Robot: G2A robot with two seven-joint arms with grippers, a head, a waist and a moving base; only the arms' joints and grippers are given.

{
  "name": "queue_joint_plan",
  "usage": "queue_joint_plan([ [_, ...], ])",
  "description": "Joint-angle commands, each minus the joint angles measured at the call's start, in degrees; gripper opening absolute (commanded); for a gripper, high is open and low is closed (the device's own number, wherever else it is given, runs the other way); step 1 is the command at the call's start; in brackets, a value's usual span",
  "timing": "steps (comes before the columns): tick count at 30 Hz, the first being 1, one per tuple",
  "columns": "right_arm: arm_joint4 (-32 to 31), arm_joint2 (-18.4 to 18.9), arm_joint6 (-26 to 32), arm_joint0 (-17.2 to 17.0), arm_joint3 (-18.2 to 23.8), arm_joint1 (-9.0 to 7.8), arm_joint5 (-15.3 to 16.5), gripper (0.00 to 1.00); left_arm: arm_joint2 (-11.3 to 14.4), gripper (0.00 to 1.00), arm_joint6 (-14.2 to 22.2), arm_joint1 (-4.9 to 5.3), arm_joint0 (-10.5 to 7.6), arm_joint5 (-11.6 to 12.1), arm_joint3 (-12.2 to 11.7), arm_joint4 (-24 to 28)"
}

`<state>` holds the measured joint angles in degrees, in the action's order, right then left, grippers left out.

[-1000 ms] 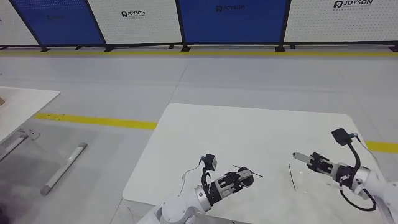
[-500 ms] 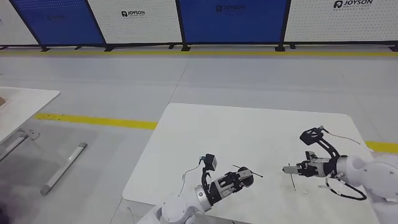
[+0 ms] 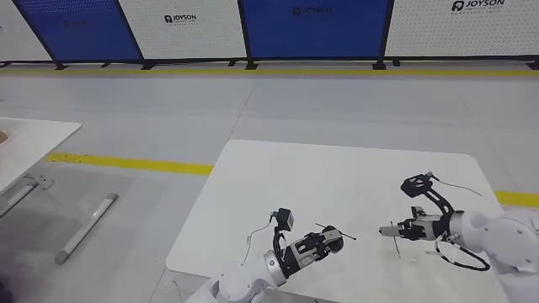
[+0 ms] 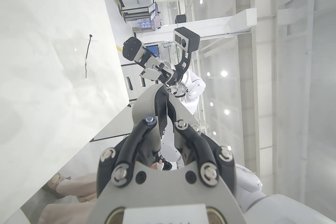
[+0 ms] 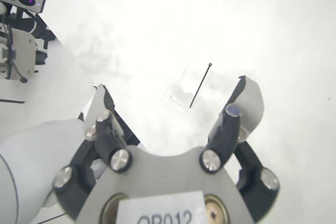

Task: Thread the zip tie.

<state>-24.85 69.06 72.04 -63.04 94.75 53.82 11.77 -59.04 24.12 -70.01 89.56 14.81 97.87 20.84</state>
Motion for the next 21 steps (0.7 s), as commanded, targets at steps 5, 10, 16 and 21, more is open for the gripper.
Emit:
queue_joint_plan([
  [5,1.9,-5.8,5.4,5.5,-5.7,1.11,-2.7,1.0,0.0,0.0,0.0,0.0,0.0,0.0,0.0,0.0],
  [10,1.9,-5.8,5.4,5.5,-5.7,1.11,-2.7,1.0,0.0,0.0,0.0,0.0,0.0,0.0,0.0,0.0],
  [16,1.9,-5.8,5.4,5.5,-5.7,1.11,-2.7,1.0,0.0,0.0,0.0,0.0,0.0,0.0,0.0,0.0],
  [21,-1.2,-7.0,2.8,4.7,-4.4,1.22,-6.1,1.0,0.0,0.0,0.0,0.0,0.0,0.0,0.0,0.0],
])
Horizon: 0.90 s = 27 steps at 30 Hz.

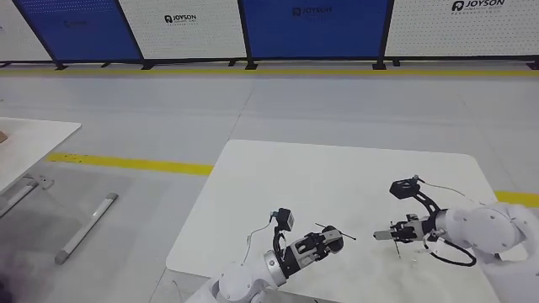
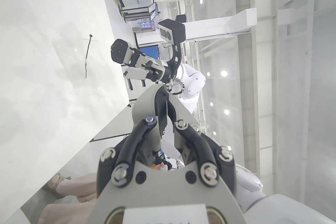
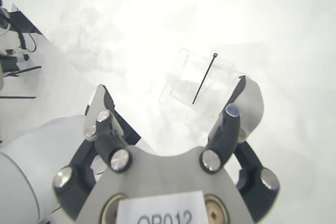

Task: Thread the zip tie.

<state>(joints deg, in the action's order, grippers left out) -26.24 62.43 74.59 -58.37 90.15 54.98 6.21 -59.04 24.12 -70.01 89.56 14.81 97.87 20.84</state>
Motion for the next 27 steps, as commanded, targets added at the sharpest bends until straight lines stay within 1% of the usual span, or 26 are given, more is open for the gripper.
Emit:
queue_joint_plan([
  [1,0.1,-0.6,0.7,0.4,0.0,0.1,-1.1,1.0,0.0,0.0,0.0,0.0,0.0,0.0,0.0,0.0],
  [5,0.0,-2.1,1.5,2.0,-1.2,0.51,-3.8,1.0,0.0,0.0,0.0,0.0,0.0,0.0,0.0,0.0],
  [6,0.1,-2.5,1.7,2.4,-1.5,0.61,-4.3,0.97,0.0,0.0,0.0,0.0,0.0,0.0,0.0,0.0],
  [7,0.1,-2.9,2.0,2.9,-2.1,0.73,-5.1,0.78,0.0,0.0,0.0,0.0,0.0,0.0,0.0,0.0],
  [9,-0.2,-3.4,2.1,3.6,-2.8,0.91,-6.6,0.65,0.0,0.0,0.0,0.0,0.0,0.0,0.0,0.0],
  [10,-0.5,-3.8,2.1,3.9,-3.2,1.02,-7.6,0.56,0.0,0.0,0.0,0.0,0.0,0.0,0.0,0.0],
  [11,-0.8,-4.1,2.1,4.2,-3.5,1.09,-8.3,0.56,0.0,0.0,0.0,0.0,0.0,0.0,0.0,0.0],
  [13,-1.2,-4.6,2.1,4.5,-3.9,1.22,-9.3,0.49,0.0,0.0,0.0,0.0,0.0,0.0,0.0,0.0],
  [15,-1.7,-5.0,2.1,4.8,-4.3,1.31,-10.2,0.45,0.0,0.0,0.0,0.0,0.0,0.0,0.0,0.0],
  [20,-3.0,-5.6,3.1,5.0,-5.1,1.33,-11.4,0.44,0.0,0.0,0.0,0.0,0.0,0.0,0.0,0.0],
  [23,-3.6,-5.9,3.6,5.2,-5.6,1.35,-12.1,0.4,0.0,0.0,0.0,0.0,0.0,0.0,0.0,0.0],
  [27,-4.4,-6.4,4.0,5.2,-6.1,1.41,-13.0,0.37,0.0,0.0,0.0,0.0,0.0,0.0,0.0,0.0],
])
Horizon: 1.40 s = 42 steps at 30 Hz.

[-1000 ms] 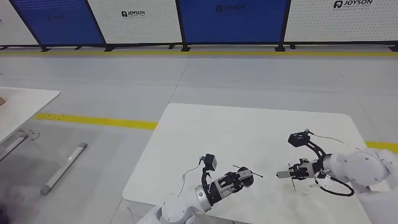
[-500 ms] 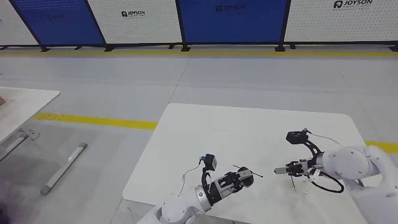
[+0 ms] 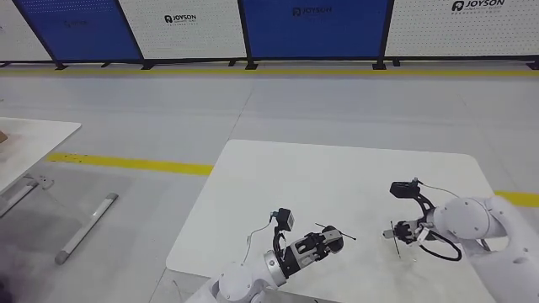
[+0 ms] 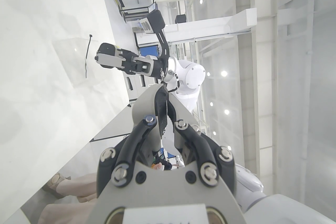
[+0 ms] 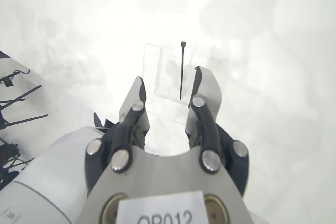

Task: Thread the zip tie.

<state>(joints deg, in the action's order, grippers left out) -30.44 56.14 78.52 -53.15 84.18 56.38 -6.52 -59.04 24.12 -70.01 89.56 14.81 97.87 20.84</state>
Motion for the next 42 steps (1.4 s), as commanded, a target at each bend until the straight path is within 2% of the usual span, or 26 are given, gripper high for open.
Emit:
queue_joint_plan([
  [1,-0.4,-0.2,0.1,0.0,-0.2,0.03,-0.5,0.38,0.0,0.0,0.0,0.0,0.0,0.0,0.0,0.0],
  [9,-1.8,-1.9,1.1,0.7,-1.3,0.42,-2.2,0.36,0.0,0.0,0.0,0.0,0.0,0.0,0.0,0.0],
  [16,-1.8,-4.8,1.1,3.2,-4.3,1.31,-3.7,0.33,0.0,0.0,0.0,0.0,0.0,0.0,0.0,0.0],
  [18,-1.6,-5.9,1.1,4.1,-5.5,1.64,-3.9,0.37,0.0,0.0,0.0,0.0,0.0,0.0,0.0,0.0],
  [22,-1.1,-7.9,1.1,5.9,-7.7,2.31,-4.2,0.35,0.0,0.0,0.0,0.0,0.0,0.0,0.0,0.0],
  [24,-0.8,-8.6,1.1,6.5,-8.4,2.55,-4.2,0.31,0.0,0.0,0.0,0.0,0.0,0.0,0.0,0.0],
  [30,-0.6,-10.2,1.1,7.8,-10.3,3.07,-3.9,0.29,0.0,0.0,0.0,0.0,0.0,0.0,0.0,0.0],
  [34,-0.4,-10.9,1.1,8.3,-11.0,3.24,-3.9,0.22,0.0,0.0,0.0,0.0,0.0,0.0,0.0,0.0],
  [36,-0.4,-11.2,1.1,8.5,-11.2,3.29,-4.0,0.13,0.0,0.0,0.0,0.0,0.0,0.0,0.0,0.0],
  [37,-0.4,-11.4,1.1,8.6,-11.3,3.31,-4.0,0.0,0.0,0.0,0.0,0.0,0.0,0.0,0.0,0.0],
  [42,-0.7,-11.9,1.1,8.8,-10.7,3.32,-4.8,0.0,0.0,0.0,0.0,0.0,0.0,0.0,0.0,0.0],
])
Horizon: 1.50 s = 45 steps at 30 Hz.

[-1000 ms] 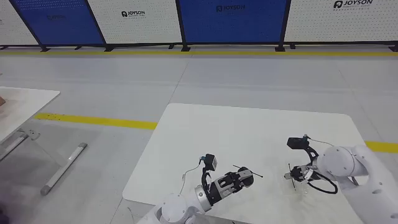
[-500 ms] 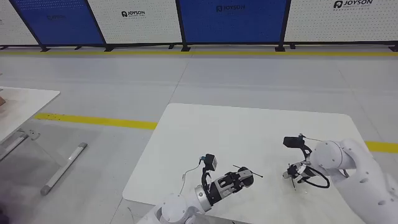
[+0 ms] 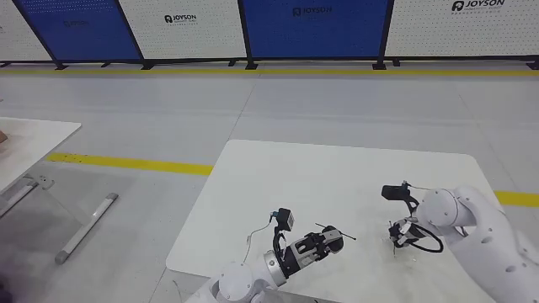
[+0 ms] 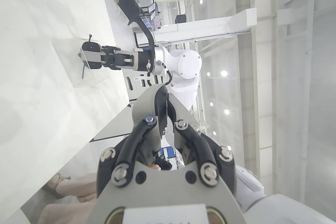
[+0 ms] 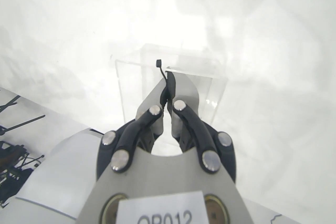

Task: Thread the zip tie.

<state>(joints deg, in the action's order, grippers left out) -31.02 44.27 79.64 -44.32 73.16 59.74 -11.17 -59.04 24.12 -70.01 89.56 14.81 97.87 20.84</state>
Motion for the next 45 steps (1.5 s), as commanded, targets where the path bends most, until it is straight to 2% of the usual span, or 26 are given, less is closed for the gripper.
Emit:
queue_joint_plan([
  [1,-0.2,0.1,0.0,-0.1,0.7,-0.12,-0.2,0.0,0.0,0.0,0.0,0.0,0.0,0.0,0.0,0.0],
  [5,-0.5,1.9,-0.4,-1.6,3.6,-0.89,-0.3,0.0,0.0,0.0,0.0,0.0,0.0,0.0,0.0,0.0],
  [9,-0.9,5.8,-2.4,-5.3,8.5,-2.33,-0.8,0.0,0.0,0.0,0.0,0.0,0.0,0.0,0.0,0.0],
  [13,-1.3,11.5,-4.9,-10.8,14.8,-4.22,-1.8,0.0,0.0,0.0,0.0,0.0,0.0,0.0,0.0,0.0],
  [17,0.0,20.1,-10.9,-17.6,21.4,-6.08,-3.5,0.0,0.0,0.0,0.0,0.0,0.0,0.0,0.0,0.0],
  [20,0.7,23.7,-14.1,-21.9,25.0,-6.74,-4.1,0.0,0.0,0.0,0.0,0.0,0.0,0.0,0.0,0.0],
  [36,0.7,24.2,-14.3,-22.4,25.4,-6.86,-3.8,0.0,0.0,0.0,0.0,0.0,0.0,0.0,0.0,0.0],
  [38,0.5,24.5,-18.6,-23.3,25.4,-6.72,-4.0,0.0,0.0,0.0,0.0,0.0,0.0,0.0,0.0,0.0],
  [40,3.3,25.5,-23.6,-24.9,25.8,-6.45,-4.4,0.0,0.0,0.0,0.0,0.0,0.0,0.0,0.0,0.0],
  [44,9.5,29.4,-35.3,-30.5,28.2,-6.14,-3.6,0.0,0.0,0.0,0.0,0.0,0.0,0.0,0.0,0.0],
  [45,10.6,30.9,-39.9,-32.6,29.3,-6.07,-3.4,0.0,0.0,0.0,0.0,0.0,0.0,0.0,0.0,0.0],
])
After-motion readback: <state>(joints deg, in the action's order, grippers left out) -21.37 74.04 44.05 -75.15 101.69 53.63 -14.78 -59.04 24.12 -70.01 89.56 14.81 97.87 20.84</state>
